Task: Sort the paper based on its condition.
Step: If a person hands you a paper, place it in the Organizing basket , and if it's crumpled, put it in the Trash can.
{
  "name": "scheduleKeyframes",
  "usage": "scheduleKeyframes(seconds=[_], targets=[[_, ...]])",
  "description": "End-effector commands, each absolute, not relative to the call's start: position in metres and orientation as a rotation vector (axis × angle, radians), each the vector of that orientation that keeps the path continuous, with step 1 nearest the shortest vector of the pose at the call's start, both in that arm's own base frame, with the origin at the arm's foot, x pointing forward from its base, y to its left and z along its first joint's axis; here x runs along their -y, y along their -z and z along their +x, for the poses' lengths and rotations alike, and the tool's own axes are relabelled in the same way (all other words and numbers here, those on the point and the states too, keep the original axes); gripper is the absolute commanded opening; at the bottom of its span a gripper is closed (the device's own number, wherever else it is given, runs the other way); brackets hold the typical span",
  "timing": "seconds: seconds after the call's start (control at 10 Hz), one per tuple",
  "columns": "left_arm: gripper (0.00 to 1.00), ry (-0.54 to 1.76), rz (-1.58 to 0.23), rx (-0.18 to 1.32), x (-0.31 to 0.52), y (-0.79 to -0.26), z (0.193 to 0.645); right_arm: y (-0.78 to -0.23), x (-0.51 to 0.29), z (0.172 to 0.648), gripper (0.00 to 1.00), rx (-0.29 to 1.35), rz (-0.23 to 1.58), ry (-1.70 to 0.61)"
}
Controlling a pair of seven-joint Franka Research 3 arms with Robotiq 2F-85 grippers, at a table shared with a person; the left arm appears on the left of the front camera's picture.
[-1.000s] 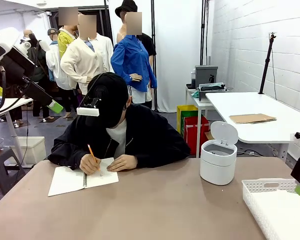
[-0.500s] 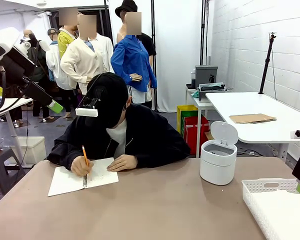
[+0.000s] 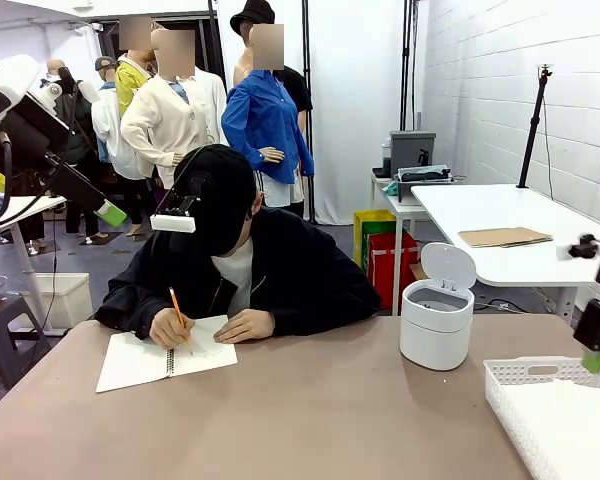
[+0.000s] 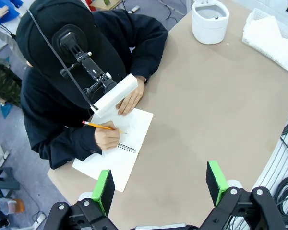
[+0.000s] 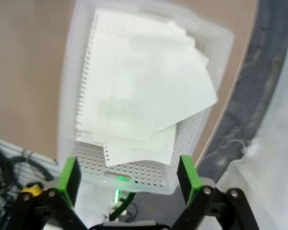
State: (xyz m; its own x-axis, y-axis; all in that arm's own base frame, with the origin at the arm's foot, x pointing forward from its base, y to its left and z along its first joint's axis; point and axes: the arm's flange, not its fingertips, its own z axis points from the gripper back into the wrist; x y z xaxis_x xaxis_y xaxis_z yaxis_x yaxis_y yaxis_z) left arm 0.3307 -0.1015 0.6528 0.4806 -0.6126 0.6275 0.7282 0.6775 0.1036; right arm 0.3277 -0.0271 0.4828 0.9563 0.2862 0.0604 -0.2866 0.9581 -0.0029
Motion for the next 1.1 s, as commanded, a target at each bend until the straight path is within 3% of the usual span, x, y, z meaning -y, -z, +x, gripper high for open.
scheduleKeyframes(seconds=[0.0, 0.3, 0.7, 1.0], targets=[[1.0, 0.808, -0.18, 0.682, 0.103, -0.653, 0.33, -0.514, -0.006, 0.335, 1.0, 0.128, -0.111, -0.527], [1.0, 0.808, -0.18, 0.682, 0.103, -0.653, 0.33, -0.569, -0.068, 0.358, 1.0, 0.199, -0.201, -0.769], [1.0, 0.808, -0.18, 0.682, 0.103, -0.653, 0.33, -0.627, -0.153, 0.394, 1.0, 0.33, -0.127, -1.005], [1.0, 0.808, -0.18, 0.682, 0.103, -0.653, 0.33, -0.646, -0.21, 0.412, 1.0, 0.427, 0.045, -1.087]])
